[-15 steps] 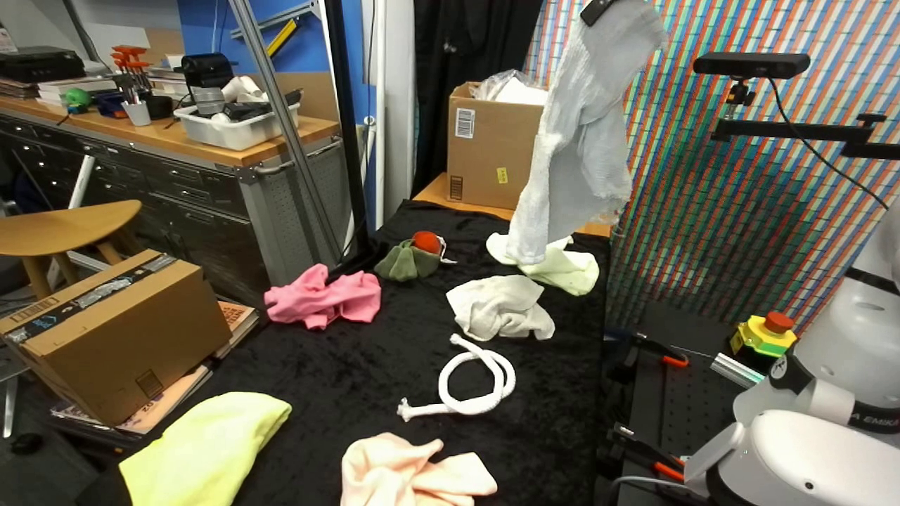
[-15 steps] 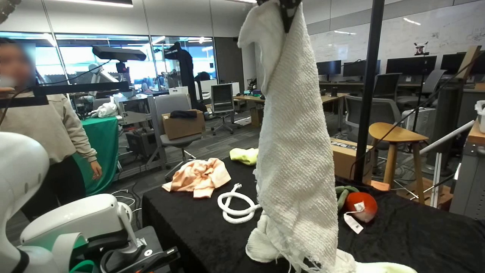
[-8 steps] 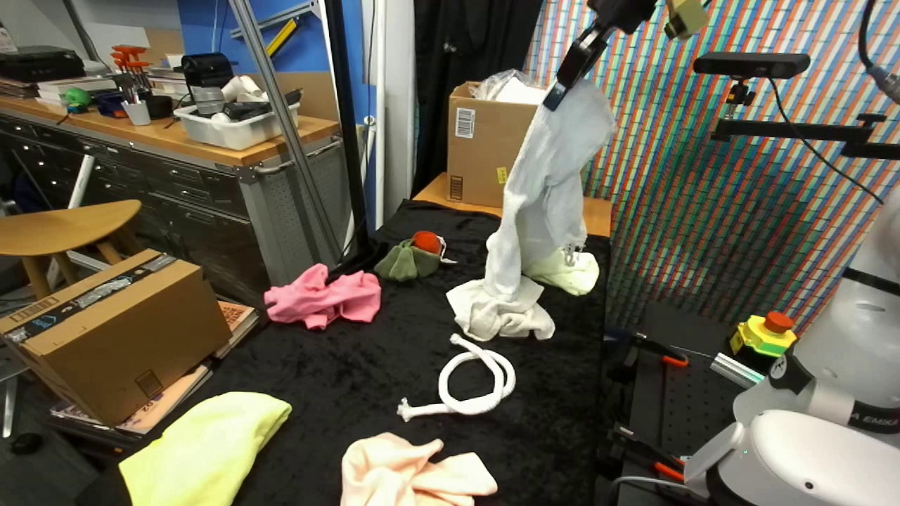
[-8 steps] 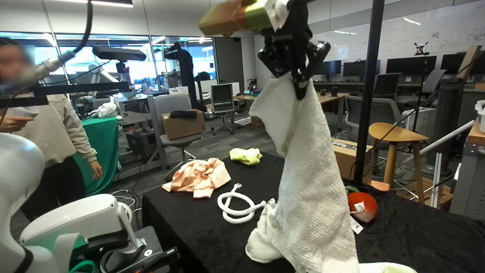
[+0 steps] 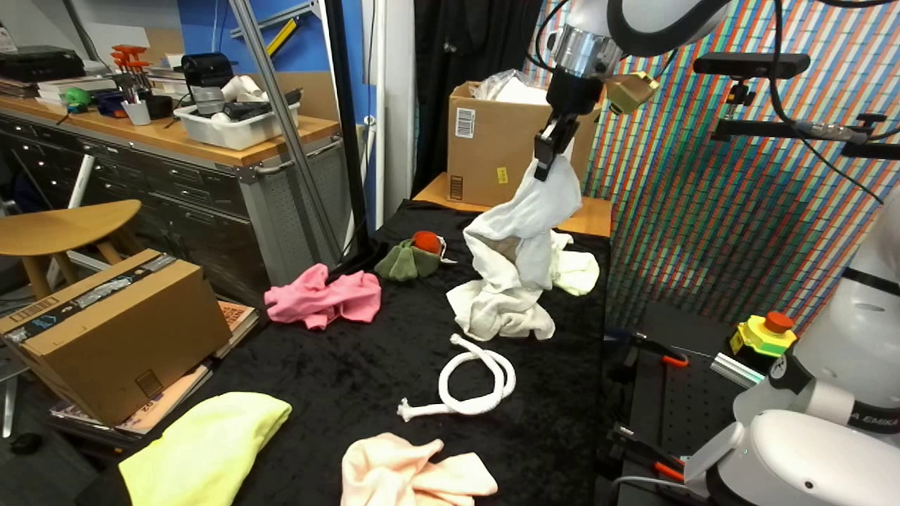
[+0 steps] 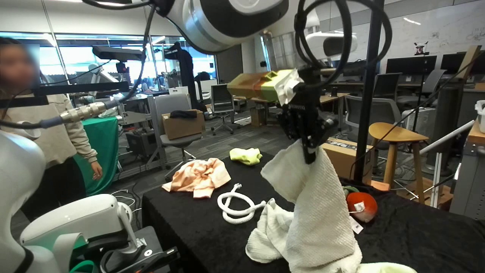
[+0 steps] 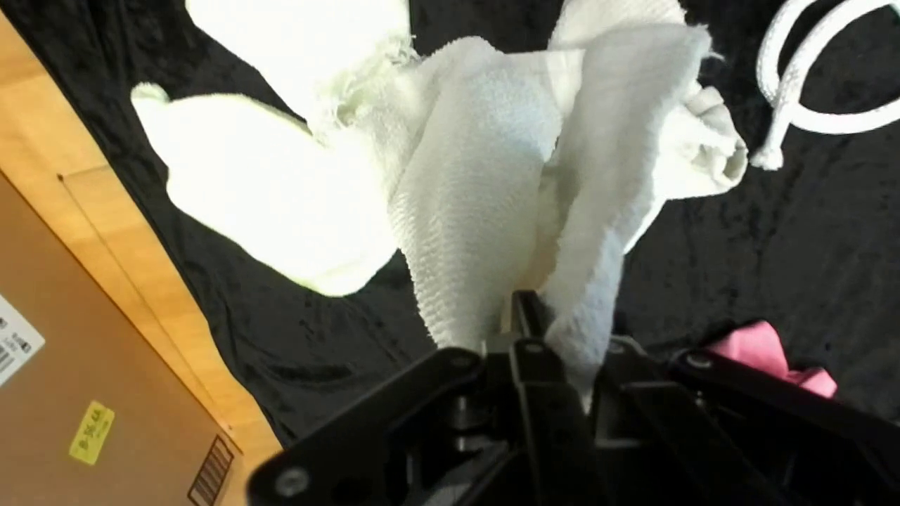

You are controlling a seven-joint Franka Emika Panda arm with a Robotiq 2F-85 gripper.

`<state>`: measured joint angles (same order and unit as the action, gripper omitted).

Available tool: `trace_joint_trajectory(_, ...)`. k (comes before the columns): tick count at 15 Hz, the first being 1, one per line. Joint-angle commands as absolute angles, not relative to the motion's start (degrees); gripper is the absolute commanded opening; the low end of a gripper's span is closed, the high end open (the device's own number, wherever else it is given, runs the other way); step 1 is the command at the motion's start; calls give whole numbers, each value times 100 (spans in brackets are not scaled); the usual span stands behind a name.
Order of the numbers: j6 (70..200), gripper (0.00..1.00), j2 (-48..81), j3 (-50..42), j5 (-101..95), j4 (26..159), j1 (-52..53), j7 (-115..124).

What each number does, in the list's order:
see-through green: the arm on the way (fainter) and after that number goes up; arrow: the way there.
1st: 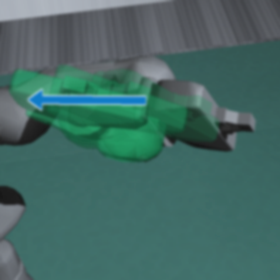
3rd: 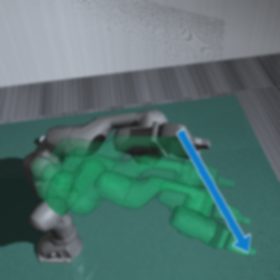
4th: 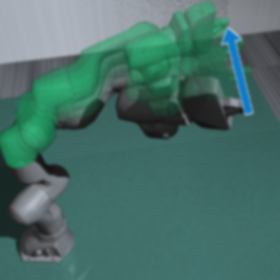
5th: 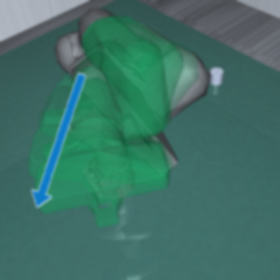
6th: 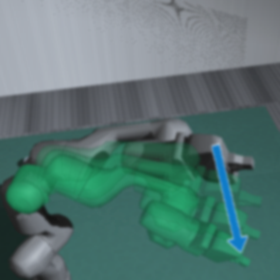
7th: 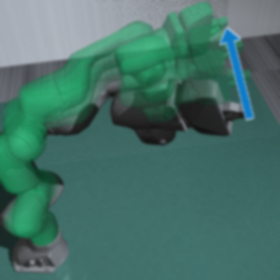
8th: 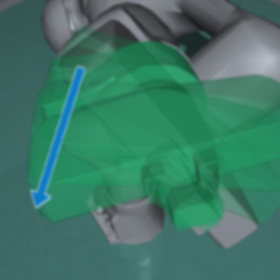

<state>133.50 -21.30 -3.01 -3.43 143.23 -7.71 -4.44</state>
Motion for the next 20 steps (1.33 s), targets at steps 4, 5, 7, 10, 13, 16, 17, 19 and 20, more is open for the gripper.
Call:
trace_joint_trajectory(4, 12955, 2, -1234, -332, -639, 14127, -767, 90)
trace_joint_trajectory(5, 12877, 2, -1115, -337, -623, 14102, -743, 96)
trace_joint_trajectory(7, 12787, 1, -898, -333, -636, 14081, -711, 108)
trace_joint_trajectory(10, 12844, 26, -692, -365, -463, 14076, -636, -19)
trace_joint_trajectory(13, 12820, 35, -696, -380, -427, 14047, -613, -70)
trace_joint_trajectory(16, 12794, 59, -838, -367, -503, 13998, -607, -30)
trace_joint_trajectory(17, 12787, 67, -921, -361, -539, 13982, -605, -35)
trace_joint_trajectory(19, 12760, 83, -1065, -342, -620, 13922, -599, -5)
trace_joint_trajectory(20, 12770, 90, -1129, -331, -636, 13885, -588, -26)
